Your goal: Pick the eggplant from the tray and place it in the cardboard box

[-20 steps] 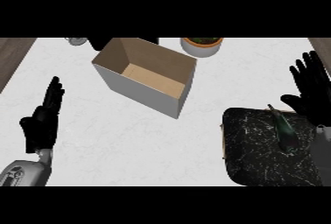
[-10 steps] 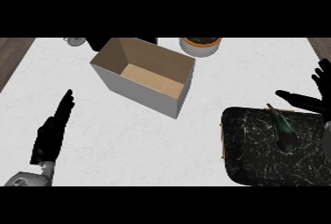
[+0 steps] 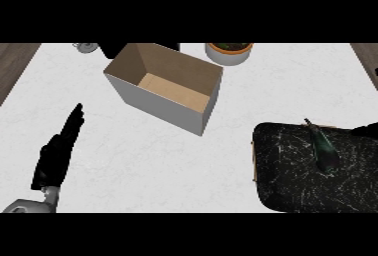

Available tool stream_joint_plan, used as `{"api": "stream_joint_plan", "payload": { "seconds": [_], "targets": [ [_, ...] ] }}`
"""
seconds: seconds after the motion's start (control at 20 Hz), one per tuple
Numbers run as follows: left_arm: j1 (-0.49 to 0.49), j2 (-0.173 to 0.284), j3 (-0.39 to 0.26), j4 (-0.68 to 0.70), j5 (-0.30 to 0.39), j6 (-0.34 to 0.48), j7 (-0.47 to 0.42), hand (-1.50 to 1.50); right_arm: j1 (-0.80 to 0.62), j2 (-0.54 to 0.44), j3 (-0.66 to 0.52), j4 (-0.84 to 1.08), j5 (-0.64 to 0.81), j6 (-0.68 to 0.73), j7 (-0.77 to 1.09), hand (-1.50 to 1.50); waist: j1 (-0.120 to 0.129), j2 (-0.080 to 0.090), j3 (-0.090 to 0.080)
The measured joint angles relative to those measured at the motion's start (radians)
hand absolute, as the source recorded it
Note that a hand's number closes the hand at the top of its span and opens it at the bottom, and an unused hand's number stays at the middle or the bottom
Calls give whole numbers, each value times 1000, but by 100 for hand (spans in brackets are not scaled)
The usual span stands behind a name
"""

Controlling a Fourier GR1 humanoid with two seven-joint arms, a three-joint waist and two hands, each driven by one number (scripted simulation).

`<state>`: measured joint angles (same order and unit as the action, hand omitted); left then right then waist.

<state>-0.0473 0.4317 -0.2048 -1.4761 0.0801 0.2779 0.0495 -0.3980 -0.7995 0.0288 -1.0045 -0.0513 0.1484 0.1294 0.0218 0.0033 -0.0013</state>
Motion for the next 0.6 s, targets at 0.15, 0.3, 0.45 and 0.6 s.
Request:
{"api": "stream_joint_plan", "payload": {
  "seconds": [0.15, 0.3, 0.45, 0.6],
  "targets": [
    [-7, -14, -9, 12, -13, 7, -3, 0, -35, -58, 68, 9, 19, 161, 65, -150, 3, 2, -1],
    [-12, -12, -10, -1, -17, 4, 20, 0, -75, -79, 129, 7, 25, 305, 142, -150, 4, 0, 0],
    [4, -8, 2, -19, -18, 1, 24, 0, -119, -65, 161, -2, 14, 412, 224, -150, 0, -2, 0],
    [22, -8, 19, -26, -21, -11, 12, 0, -132, -26, 174, -25, 19, 454, 305, -150, -8, -3, 0]
  ]
}}
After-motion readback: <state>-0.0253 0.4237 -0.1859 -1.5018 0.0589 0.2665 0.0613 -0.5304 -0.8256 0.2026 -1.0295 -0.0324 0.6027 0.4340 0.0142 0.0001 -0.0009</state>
